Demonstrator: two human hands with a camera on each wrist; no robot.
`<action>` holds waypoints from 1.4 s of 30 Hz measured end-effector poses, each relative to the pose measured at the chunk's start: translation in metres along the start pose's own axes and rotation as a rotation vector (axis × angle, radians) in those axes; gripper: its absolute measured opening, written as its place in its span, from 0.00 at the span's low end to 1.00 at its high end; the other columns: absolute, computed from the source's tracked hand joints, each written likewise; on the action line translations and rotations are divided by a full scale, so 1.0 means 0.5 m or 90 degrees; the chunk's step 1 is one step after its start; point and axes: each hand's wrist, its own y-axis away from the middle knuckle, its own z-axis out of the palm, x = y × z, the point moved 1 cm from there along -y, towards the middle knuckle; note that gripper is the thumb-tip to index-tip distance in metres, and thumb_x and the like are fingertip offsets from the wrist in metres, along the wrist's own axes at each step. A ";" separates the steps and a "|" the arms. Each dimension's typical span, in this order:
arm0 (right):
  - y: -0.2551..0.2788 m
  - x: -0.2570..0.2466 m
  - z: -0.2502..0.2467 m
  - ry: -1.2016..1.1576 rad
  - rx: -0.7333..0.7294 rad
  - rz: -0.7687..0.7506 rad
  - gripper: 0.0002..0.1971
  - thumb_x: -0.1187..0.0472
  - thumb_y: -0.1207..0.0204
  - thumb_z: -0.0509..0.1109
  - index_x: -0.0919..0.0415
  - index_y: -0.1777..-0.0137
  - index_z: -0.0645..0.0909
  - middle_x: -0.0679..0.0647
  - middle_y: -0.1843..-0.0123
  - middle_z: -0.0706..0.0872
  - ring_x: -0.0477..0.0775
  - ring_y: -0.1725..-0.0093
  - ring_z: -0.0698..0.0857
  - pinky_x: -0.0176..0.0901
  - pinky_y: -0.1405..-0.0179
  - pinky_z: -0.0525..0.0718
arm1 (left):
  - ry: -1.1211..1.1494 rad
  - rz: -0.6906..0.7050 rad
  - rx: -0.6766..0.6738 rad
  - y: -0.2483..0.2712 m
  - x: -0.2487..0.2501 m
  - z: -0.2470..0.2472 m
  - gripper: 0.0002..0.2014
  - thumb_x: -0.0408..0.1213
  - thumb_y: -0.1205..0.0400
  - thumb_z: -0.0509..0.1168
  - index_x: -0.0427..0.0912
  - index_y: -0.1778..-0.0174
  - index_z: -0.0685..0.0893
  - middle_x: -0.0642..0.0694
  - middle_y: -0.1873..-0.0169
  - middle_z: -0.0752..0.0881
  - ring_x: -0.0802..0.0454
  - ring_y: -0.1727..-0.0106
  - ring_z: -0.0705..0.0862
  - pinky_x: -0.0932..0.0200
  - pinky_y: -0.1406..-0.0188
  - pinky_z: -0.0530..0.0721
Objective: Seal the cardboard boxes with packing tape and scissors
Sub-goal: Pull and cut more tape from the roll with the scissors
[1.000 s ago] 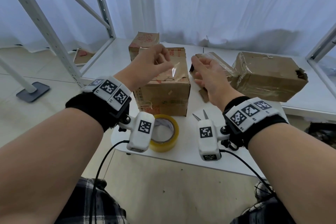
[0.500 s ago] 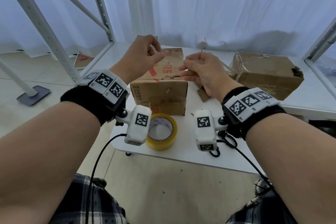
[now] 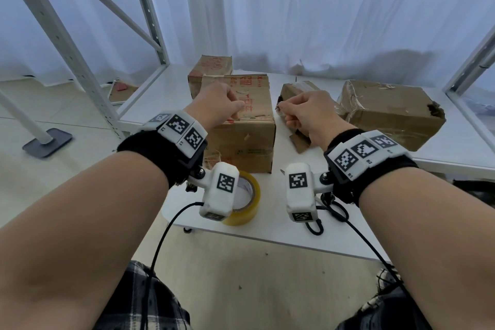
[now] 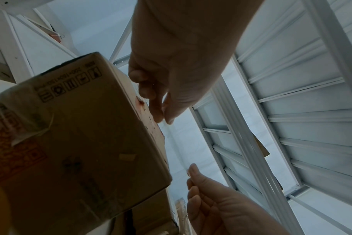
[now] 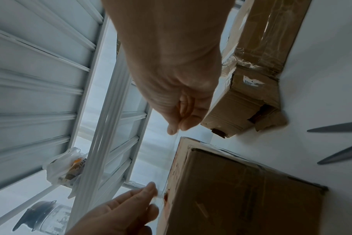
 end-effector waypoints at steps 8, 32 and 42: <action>-0.019 0.018 0.010 0.044 0.026 0.017 0.07 0.67 0.27 0.77 0.67 0.56 0.82 0.60 0.64 0.85 0.47 0.74 0.82 0.31 0.77 0.80 | -0.113 -0.013 -0.019 -0.016 0.002 0.006 0.13 0.42 0.16 0.64 0.40 0.64 0.82 0.50 0.62 0.83 0.56 0.60 0.80 0.60 0.52 0.79; -0.027 0.033 0.014 0.072 0.021 0.001 0.07 0.65 0.25 0.76 0.67 0.54 0.82 0.58 0.65 0.84 0.47 0.73 0.80 0.33 0.74 0.80 | -0.161 -0.016 -0.030 -0.019 -0.003 0.022 0.09 0.41 0.14 0.61 0.39 0.53 0.81 0.45 0.53 0.85 0.50 0.55 0.83 0.63 0.61 0.79; -0.025 0.040 0.014 0.089 0.014 0.025 0.06 0.64 0.25 0.76 0.65 0.56 0.81 0.58 0.66 0.84 0.47 0.73 0.80 0.34 0.73 0.80 | -0.253 -0.012 -0.024 -0.028 -0.002 0.034 0.14 0.44 0.15 0.62 0.36 0.41 0.79 0.41 0.45 0.85 0.44 0.47 0.83 0.48 0.41 0.83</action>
